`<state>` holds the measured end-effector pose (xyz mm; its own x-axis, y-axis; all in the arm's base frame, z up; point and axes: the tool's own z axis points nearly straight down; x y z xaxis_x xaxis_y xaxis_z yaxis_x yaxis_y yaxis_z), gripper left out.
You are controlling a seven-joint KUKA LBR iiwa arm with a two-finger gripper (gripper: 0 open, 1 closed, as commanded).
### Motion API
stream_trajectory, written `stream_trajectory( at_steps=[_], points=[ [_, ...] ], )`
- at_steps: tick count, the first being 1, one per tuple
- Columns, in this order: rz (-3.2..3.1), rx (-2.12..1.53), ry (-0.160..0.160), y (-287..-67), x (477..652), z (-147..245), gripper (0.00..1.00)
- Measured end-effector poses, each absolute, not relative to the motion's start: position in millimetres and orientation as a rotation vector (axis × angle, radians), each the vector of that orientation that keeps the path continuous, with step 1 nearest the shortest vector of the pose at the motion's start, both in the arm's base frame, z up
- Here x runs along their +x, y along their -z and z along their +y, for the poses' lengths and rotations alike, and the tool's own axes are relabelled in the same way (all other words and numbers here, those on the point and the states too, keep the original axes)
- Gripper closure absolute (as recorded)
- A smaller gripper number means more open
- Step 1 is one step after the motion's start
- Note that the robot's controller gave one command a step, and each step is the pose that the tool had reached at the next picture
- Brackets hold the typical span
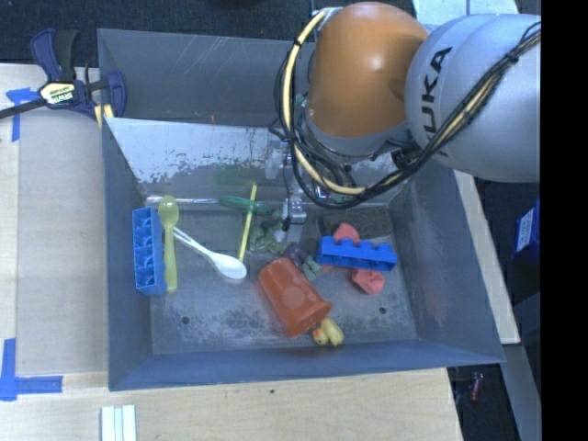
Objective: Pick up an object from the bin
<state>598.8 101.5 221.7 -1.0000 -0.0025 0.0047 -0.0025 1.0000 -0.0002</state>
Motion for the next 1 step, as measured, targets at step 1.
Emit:
stream_trajectory(
  at_steps=[1],
  points=[
    [-3.143, 0.002, 0.001, -226.1, 599.6, 101.1, 0.00]
  ],
)
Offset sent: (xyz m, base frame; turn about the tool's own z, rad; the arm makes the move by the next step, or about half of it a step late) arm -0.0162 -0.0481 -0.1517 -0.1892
